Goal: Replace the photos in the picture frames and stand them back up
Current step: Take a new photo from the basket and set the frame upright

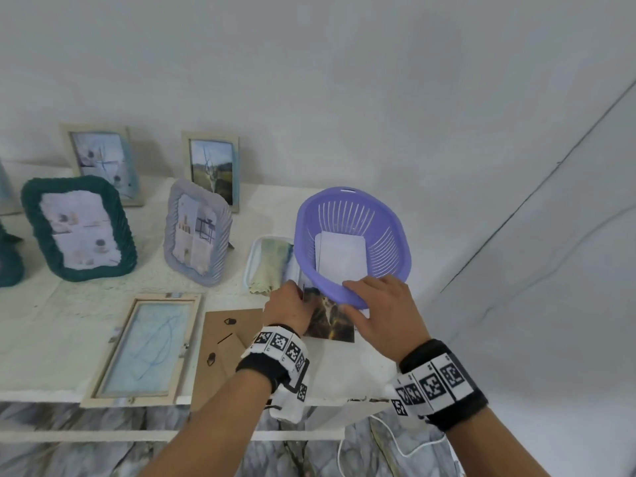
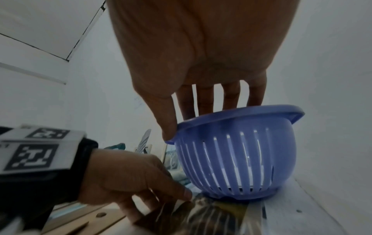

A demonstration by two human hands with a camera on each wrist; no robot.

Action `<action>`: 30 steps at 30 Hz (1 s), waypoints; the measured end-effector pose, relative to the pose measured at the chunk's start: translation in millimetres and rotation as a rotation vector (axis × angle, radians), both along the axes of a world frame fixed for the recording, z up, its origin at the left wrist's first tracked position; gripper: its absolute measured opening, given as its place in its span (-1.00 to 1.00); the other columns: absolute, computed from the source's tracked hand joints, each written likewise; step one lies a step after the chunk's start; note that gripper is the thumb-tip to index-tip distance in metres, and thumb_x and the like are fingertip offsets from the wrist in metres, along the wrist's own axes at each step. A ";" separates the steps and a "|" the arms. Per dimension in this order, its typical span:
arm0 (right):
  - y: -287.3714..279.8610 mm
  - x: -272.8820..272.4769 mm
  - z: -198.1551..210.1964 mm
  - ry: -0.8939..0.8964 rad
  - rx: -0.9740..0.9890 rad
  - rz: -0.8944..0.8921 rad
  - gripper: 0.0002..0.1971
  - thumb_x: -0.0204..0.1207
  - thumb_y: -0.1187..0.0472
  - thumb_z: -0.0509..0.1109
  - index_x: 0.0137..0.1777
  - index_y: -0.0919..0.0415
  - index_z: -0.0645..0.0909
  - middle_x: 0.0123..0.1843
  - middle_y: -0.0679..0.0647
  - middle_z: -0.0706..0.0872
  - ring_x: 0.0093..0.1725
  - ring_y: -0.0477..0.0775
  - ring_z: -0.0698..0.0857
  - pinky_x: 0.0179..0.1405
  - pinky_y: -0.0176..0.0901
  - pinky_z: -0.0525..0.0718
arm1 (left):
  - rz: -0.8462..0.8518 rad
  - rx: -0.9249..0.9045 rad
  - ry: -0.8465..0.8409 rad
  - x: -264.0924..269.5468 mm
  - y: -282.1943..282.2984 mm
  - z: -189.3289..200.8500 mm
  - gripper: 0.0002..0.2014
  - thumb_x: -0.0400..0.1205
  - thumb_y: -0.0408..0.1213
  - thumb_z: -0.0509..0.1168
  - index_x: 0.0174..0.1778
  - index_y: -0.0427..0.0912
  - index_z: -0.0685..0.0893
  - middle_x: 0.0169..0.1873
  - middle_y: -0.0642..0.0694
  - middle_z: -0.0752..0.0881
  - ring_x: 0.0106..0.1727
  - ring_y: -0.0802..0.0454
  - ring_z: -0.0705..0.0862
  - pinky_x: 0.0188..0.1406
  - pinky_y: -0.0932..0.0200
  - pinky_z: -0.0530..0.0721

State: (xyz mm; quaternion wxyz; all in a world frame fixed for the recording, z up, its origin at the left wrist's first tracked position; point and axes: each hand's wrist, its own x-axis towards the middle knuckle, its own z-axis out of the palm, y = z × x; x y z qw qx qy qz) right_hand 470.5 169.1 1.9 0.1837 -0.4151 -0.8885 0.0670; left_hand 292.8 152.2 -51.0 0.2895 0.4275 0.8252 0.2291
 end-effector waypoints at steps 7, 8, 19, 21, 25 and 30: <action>-2.2 -3.1 -1.9 -0.044 -0.086 0.054 -0.64 0.51 -0.14 0.26 0.13 0.03 0.71 -0.16 -0.08 0.72 -0.21 0.10 0.61 -0.14 0.00 0.61 | 0.010 0.119 -0.074 -22.7 -5.9 -0.9 -0.75 0.71 -0.08 0.21 -0.11 -0.13 0.70 -0.21 -0.17 0.78 -0.18 -0.15 0.73 -0.07 -0.08 0.73; 1.3 -3.1 2.6 -0.021 -0.124 0.069 -0.63 0.53 -0.14 0.27 0.16 0.05 0.71 -0.14 -0.07 0.73 -0.19 0.08 0.63 -0.14 0.01 0.64 | 0.059 0.181 -0.189 -25.7 -7.8 3.0 -0.76 0.73 -0.12 0.19 -0.07 -0.16 0.70 -0.22 -0.16 0.78 -0.20 -0.12 0.75 -0.11 -0.09 0.77; 117.2 -53.6 85.4 -0.349 -0.321 -0.035 -0.56 0.61 -0.13 0.29 0.41 0.02 0.54 0.29 -0.02 0.67 0.23 0.05 0.62 0.24 -0.06 0.54 | 0.125 0.393 -0.678 -33.1 -5.7 28.1 -0.59 0.64 -0.28 0.40 0.41 -0.17 0.56 -0.17 -0.21 0.81 -0.25 0.02 0.81 -0.34 0.18 0.76; 140.0 -72.6 85.7 -0.480 -0.327 -0.065 -0.54 0.59 -0.09 0.33 0.43 0.08 0.54 0.36 0.03 0.62 0.34 0.12 0.57 0.28 -0.04 0.52 | 0.124 0.402 -0.694 -33.7 -4.9 26.9 -0.58 0.65 -0.30 0.39 0.43 -0.17 0.55 -0.17 -0.22 0.80 -0.26 0.03 0.80 -0.34 0.18 0.75; 172.9 -104.9 64.6 -0.624 -0.359 -0.112 -0.48 0.49 -0.04 0.48 0.36 0.24 0.57 0.31 0.13 0.67 0.27 0.18 0.64 0.20 0.00 0.64 | 0.107 0.419 -0.701 -34.3 -5.3 26.0 -0.58 0.64 -0.31 0.39 0.43 -0.17 0.54 -0.18 -0.25 0.80 -0.26 0.05 0.80 -0.34 0.16 0.77; 200.9 -120.6 6.4 -0.817 -0.330 -0.092 -0.41 0.07 -0.12 0.71 0.05 0.09 0.60 0.04 0.05 0.76 -0.06 0.19 0.74 -0.05 0.10 0.77 | 0.084 0.426 -0.700 -35.9 -4.5 23.4 -0.60 0.64 -0.32 0.39 0.41 -0.15 0.55 -0.26 -0.21 0.79 -0.24 -0.02 0.80 -0.34 0.13 0.78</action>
